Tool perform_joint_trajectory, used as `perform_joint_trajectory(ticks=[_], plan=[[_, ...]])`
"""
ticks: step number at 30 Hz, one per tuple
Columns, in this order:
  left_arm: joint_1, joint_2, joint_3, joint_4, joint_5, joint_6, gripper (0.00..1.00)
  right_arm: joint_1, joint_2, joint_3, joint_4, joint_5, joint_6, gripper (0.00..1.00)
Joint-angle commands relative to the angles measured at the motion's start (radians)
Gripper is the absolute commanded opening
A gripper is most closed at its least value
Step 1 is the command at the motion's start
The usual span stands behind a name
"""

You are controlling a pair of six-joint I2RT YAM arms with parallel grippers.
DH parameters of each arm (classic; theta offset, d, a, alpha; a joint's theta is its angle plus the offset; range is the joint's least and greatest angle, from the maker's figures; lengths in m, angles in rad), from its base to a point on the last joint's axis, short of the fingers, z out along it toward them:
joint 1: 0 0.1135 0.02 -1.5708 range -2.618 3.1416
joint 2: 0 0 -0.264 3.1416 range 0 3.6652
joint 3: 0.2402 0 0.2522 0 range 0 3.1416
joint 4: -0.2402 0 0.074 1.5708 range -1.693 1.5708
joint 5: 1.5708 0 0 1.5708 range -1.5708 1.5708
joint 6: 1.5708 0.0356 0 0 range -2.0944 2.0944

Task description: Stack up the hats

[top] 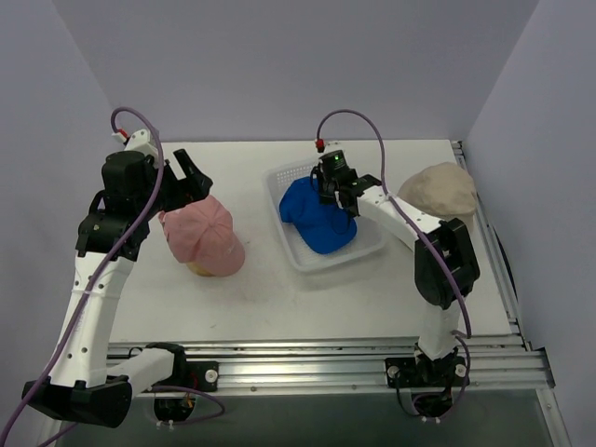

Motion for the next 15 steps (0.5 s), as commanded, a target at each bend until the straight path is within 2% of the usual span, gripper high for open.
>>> perform_joint_trajectory(ticks=[1,5,7,12,15], plan=[[-0.006,-0.017,0.006,0.065,0.034,-0.005,0.94,-0.006,-0.112,0.033,0.007,-0.018,-0.025,0.0],[-0.006,-0.025,0.005,0.055,0.037,0.0,0.94,-0.024,-0.13,0.005,-0.005,0.002,-0.059,0.0],[-0.008,-0.033,0.008,0.048,0.04,0.001,0.94,-0.052,-0.1,0.022,-0.011,-0.077,-0.1,0.0],[-0.009,-0.039,0.018,0.052,0.06,0.0,0.94,-0.072,-0.044,0.093,-0.034,-0.041,-0.095,0.26],[-0.011,-0.037,0.023,0.051,0.061,-0.002,0.94,-0.06,-0.056,0.087,0.047,-0.077,-0.079,0.34]])
